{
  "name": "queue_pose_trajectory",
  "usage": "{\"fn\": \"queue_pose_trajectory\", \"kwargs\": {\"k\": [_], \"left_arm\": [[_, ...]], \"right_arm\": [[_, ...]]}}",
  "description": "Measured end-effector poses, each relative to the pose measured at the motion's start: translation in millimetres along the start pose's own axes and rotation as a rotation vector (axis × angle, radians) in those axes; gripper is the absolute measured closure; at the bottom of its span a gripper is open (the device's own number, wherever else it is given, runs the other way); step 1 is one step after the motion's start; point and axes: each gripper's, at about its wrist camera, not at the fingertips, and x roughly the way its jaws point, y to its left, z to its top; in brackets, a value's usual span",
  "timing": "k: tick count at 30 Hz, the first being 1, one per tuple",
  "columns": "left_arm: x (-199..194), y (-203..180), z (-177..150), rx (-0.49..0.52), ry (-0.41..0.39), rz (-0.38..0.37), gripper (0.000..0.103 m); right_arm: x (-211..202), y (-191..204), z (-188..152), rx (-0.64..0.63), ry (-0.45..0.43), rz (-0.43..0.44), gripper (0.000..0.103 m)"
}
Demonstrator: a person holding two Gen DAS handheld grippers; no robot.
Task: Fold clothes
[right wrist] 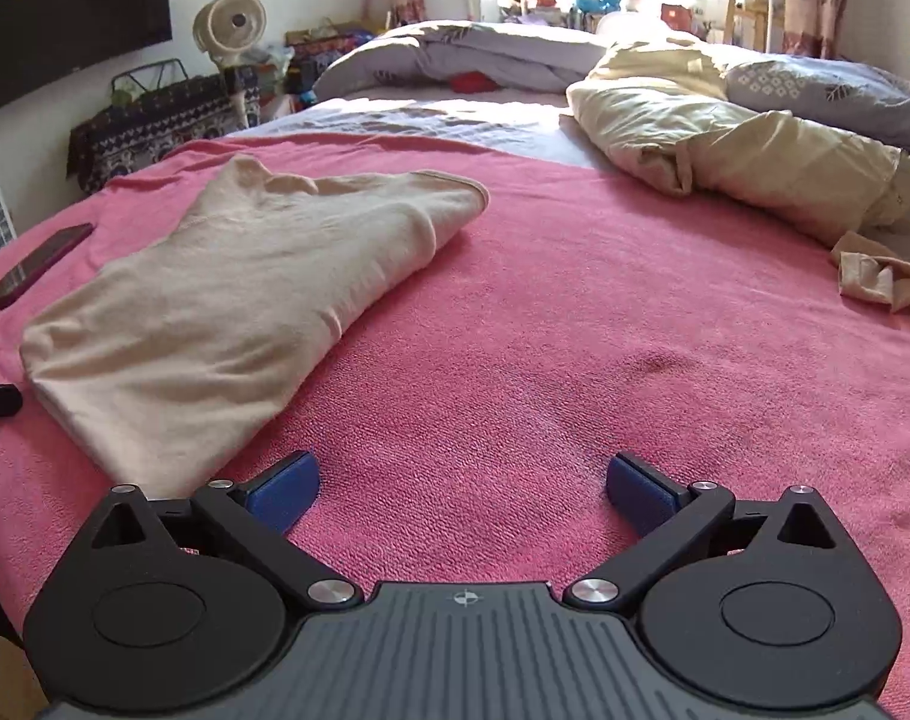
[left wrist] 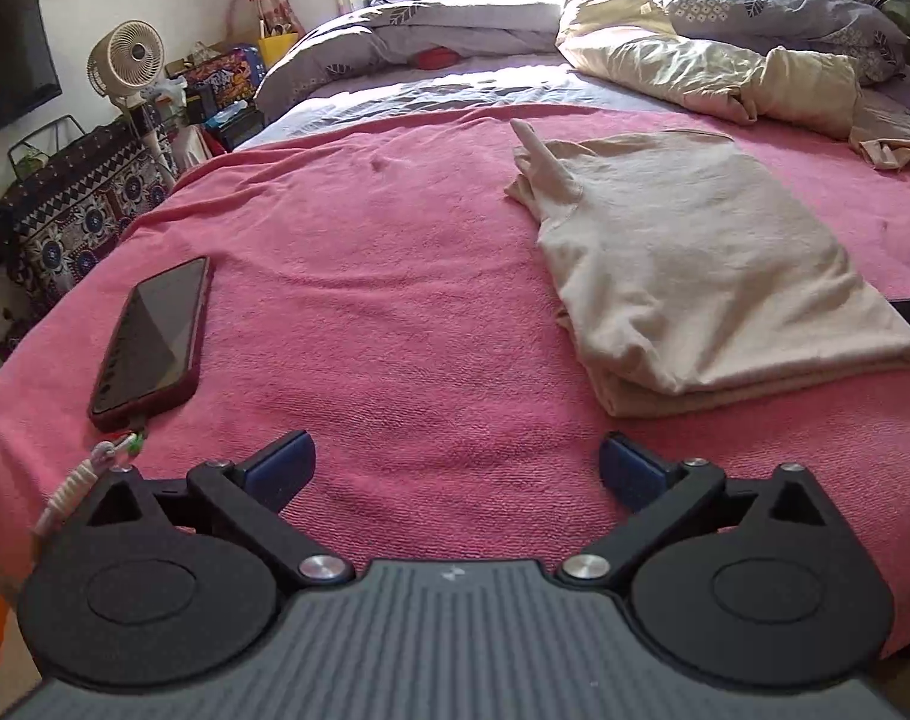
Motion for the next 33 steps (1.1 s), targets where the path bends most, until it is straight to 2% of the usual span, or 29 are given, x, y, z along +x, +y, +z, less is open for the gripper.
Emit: {"fn": "queue_pose_trajectory", "kwargs": {"k": [2,5,10,15,19,25,33], "left_arm": [[-12.4,-4.6,14.1,-0.005,-0.029,0.029,0.001],[-19.3,-18.7,45.0,-0.082,-0.047,-0.028,0.0],[8.0,-54.6,73.9,-0.156,0.082,-0.032,0.0],[48.0,-89.1,53.9,-0.066,0.214,-0.024,0.0],[45.8,-88.7,38.1,-0.074,0.16,-0.024,0.0],[47.5,-86.2,46.2,-0.059,0.217,-0.058,0.0],[50.3,-75.0,43.8,-0.124,0.218,-0.113,0.0]], "right_arm": [[-1.8,-2.6,-2.9,0.014,-0.027,0.012,0.0],[1.0,5.2,-0.2,-0.02,-0.017,-0.022,0.0],[0.4,0.7,0.3,0.0,-0.028,-0.006,0.0],[0.6,1.4,-1.0,-0.004,-0.038,-0.015,0.0],[1.0,0.5,-1.2,-0.003,-0.041,-0.015,0.0],[1.6,-0.7,-1.5,-0.001,-0.045,-0.016,0.0],[1.4,-2.7,-3.9,-0.003,-0.048,-0.015,0.0]]}}
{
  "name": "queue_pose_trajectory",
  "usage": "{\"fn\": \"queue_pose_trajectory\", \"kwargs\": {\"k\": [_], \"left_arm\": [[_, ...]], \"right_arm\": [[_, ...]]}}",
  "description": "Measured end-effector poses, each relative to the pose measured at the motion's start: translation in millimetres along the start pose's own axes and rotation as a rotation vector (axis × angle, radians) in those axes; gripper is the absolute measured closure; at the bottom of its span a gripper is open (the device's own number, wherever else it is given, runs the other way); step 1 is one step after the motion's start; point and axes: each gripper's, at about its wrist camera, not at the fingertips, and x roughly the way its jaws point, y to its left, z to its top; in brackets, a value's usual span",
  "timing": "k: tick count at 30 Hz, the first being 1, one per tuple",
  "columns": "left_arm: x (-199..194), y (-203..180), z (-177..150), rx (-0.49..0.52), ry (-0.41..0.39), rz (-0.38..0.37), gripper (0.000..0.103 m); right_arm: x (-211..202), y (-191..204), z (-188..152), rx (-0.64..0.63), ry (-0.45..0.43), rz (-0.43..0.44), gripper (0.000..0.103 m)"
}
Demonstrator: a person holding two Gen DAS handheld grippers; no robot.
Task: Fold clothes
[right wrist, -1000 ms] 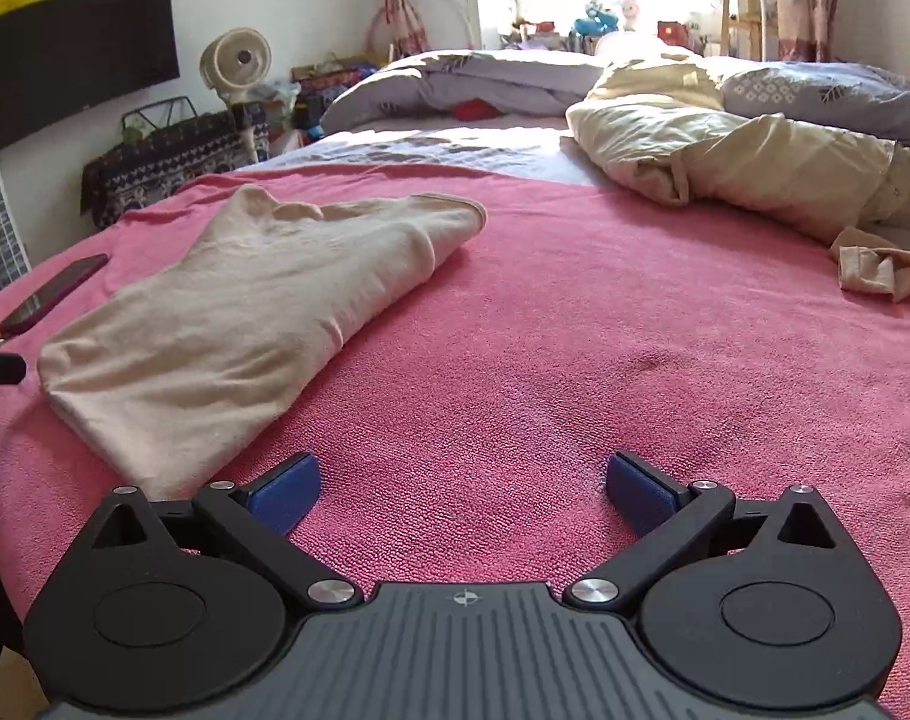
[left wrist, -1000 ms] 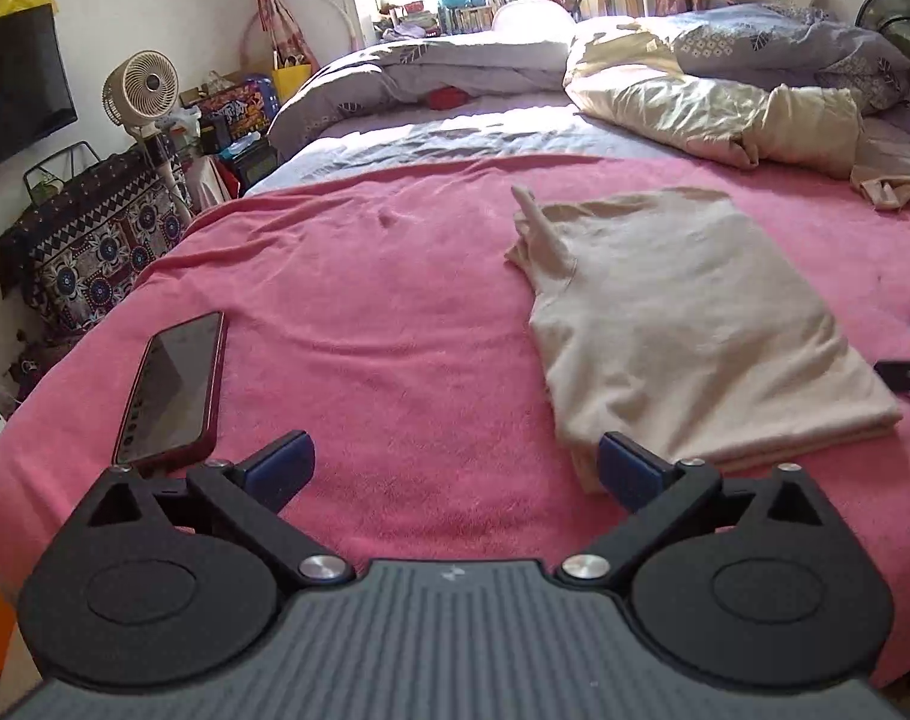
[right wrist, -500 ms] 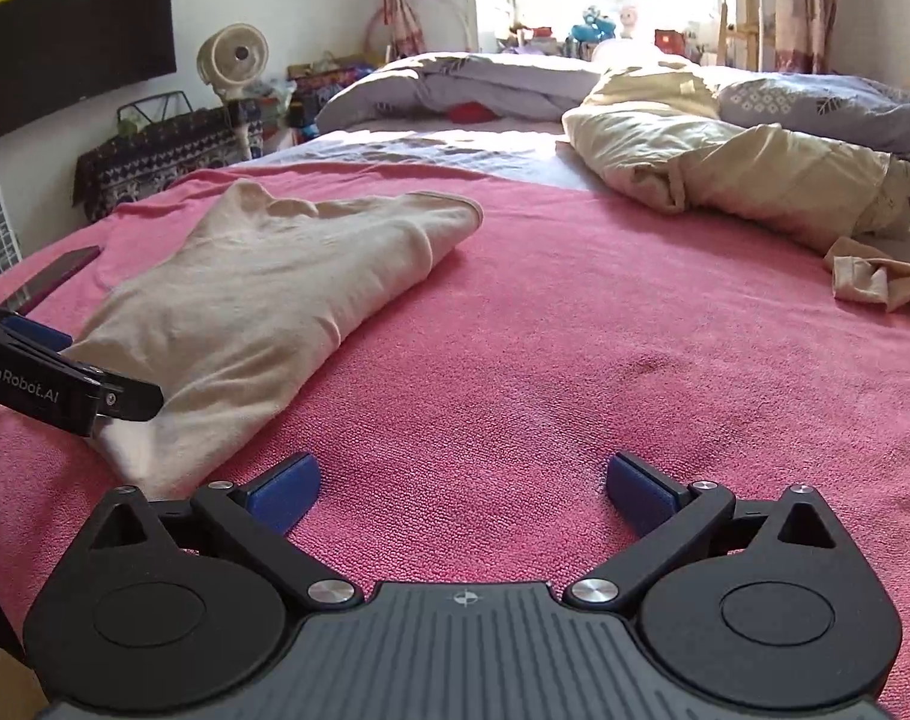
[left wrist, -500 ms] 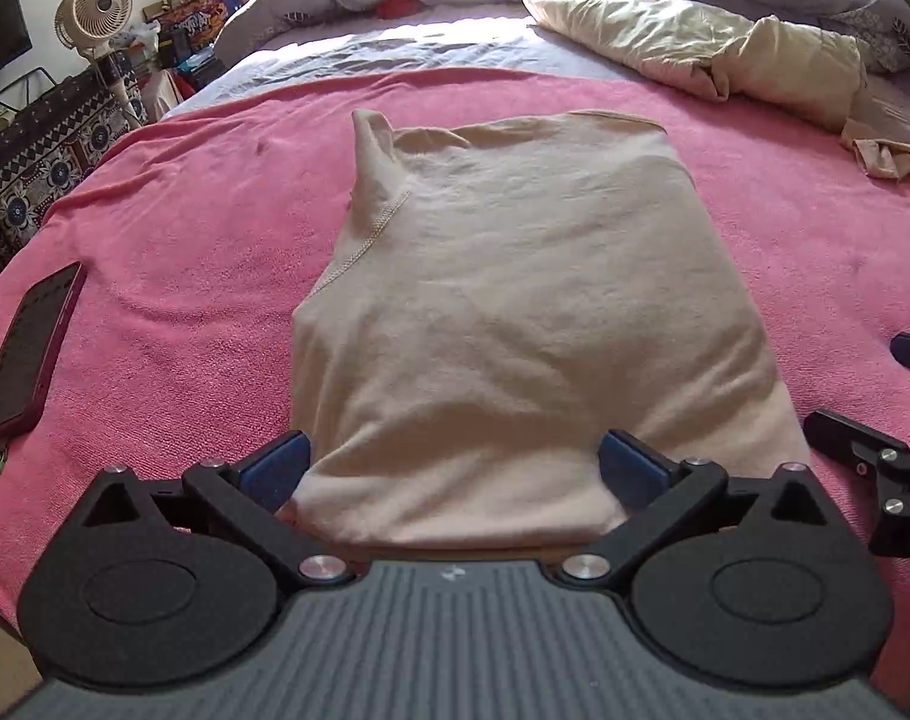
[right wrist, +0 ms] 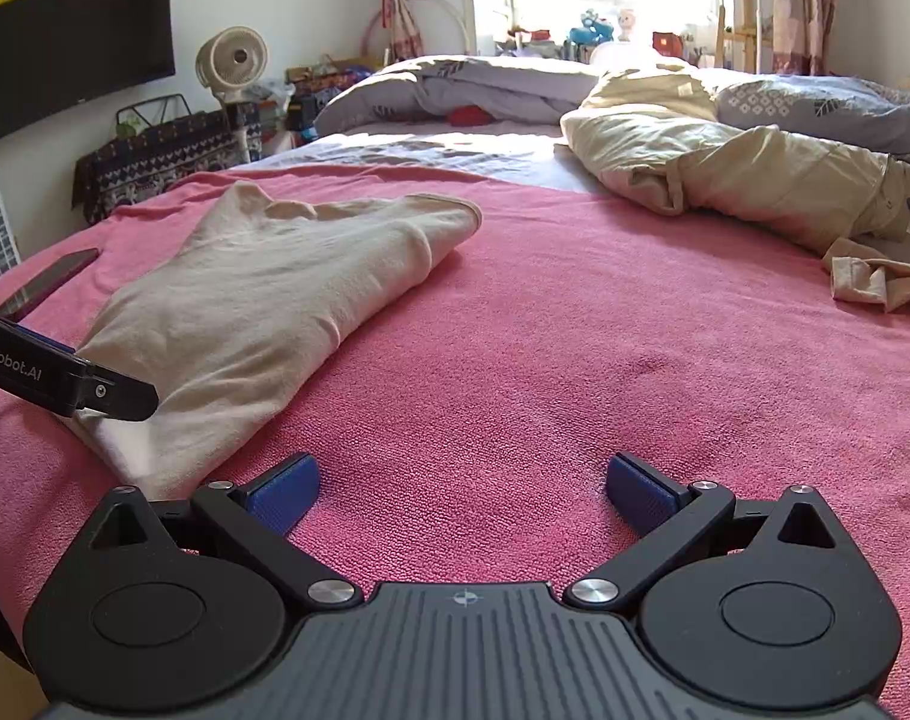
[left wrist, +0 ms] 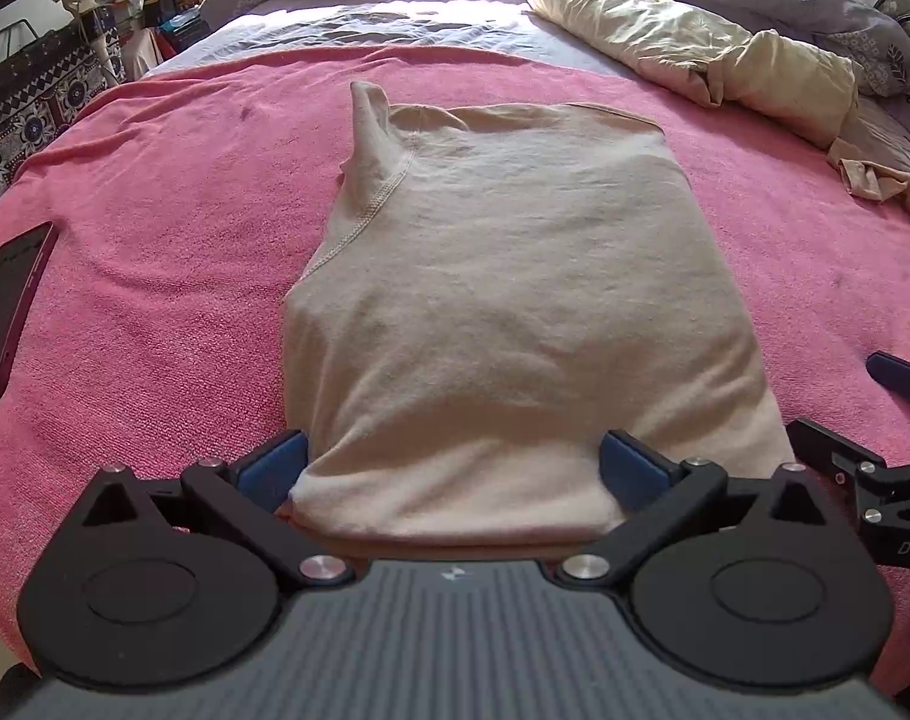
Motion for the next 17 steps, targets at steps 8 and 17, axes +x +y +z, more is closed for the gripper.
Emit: {"fn": "queue_pose_trajectory", "kwargs": {"k": [8,17], "left_arm": [[-0.5,0.5,-1.8,-0.006,-0.022,-0.006,0.0],[-1.1,-0.7,-4.3,-0.007,-0.05,-0.004,0.0]], "right_arm": [[-2.8,-2.0,-0.7,-0.001,0.001,0.002,0.0],[-3.3,-2.5,-0.7,-0.001,0.0,0.003,0.0]]}}
